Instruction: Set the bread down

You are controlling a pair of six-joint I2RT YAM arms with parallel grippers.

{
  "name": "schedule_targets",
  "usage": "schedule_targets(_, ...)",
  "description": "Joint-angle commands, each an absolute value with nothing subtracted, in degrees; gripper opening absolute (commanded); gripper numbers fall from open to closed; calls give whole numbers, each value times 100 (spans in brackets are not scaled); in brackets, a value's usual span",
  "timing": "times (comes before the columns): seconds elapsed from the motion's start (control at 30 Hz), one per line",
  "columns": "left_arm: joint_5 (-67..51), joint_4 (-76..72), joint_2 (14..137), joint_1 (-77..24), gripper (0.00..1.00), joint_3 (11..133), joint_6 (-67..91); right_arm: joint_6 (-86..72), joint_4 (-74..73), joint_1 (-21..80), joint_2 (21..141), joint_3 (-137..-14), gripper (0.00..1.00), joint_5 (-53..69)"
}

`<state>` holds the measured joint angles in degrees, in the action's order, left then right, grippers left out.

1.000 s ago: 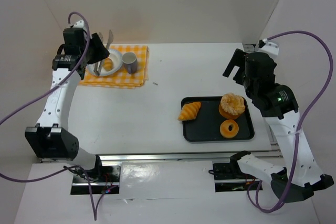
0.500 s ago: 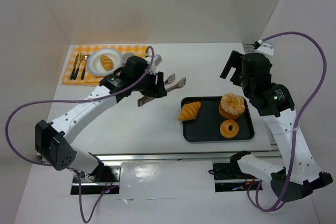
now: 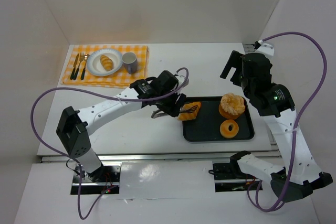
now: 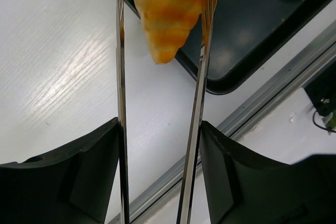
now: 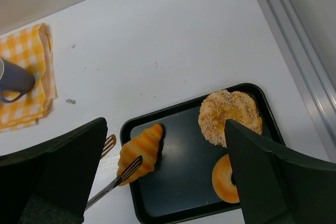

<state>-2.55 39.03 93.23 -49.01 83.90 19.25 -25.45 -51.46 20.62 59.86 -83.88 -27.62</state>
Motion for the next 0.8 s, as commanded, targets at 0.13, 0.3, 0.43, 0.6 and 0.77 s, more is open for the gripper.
schedule_targets(0.13, 35, 4446, 9896, -5097, 71, 8832, 1749, -2531, -4896, 2030, 5889, -8394, 100, -2848)
schedule_targets(0.3, -280, 4579, 10063, -5168, 68, 9018, 1644, -2531, -4896, 2030, 5889, -8341, 100, -2848)
schedule_targets(0.43, -685, 4632, 10063, -5168, 68, 9201, 1591, -2531, -4896, 2030, 5889, -8341, 100, -2795)
schedule_targets(0.6, -686, 4834, 10265, -5168, 68, 9369, 1591, -2531, -4896, 2030, 5836, -8288, 100, -2795)
schedule_targets(0.77, -590, 5019, 10371, -5168, 71, 9483, 1538, -2531, -4896, 2030, 5836, -8235, 100, -2795)
